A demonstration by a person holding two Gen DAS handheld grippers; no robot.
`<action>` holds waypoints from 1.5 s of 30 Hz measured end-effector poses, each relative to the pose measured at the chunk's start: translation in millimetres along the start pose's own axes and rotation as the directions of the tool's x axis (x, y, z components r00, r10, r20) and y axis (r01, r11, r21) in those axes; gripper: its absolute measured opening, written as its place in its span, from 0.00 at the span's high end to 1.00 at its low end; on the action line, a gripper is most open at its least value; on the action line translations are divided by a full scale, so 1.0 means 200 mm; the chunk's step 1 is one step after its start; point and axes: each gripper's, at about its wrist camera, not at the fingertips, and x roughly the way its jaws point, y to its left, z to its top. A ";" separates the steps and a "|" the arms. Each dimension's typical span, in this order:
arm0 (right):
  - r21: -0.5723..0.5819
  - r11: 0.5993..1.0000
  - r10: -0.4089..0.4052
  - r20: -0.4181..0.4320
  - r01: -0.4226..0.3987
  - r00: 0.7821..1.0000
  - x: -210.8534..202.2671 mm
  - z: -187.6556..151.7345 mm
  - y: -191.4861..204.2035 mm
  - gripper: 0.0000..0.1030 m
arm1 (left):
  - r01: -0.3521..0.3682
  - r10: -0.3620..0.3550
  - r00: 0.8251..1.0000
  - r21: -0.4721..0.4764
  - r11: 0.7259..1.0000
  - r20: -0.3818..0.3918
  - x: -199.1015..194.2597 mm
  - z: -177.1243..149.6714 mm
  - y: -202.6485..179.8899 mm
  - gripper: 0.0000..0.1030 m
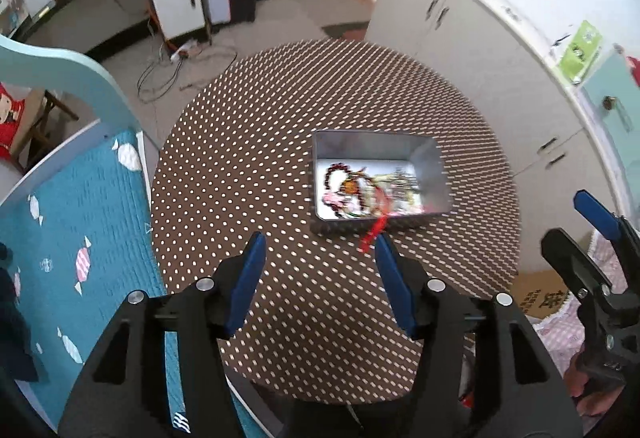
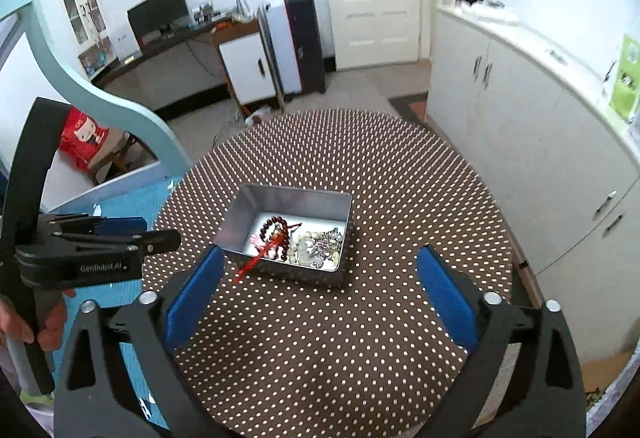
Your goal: Organize jewelry
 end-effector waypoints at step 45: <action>-0.009 1.000 -0.021 0.369 0.026 0.929 -0.69 0.01 -0.06 0.07 | -0.118 0.109 0.899 -0.004 0.993 0.424 -0.92 -0.26 -0.54 0.23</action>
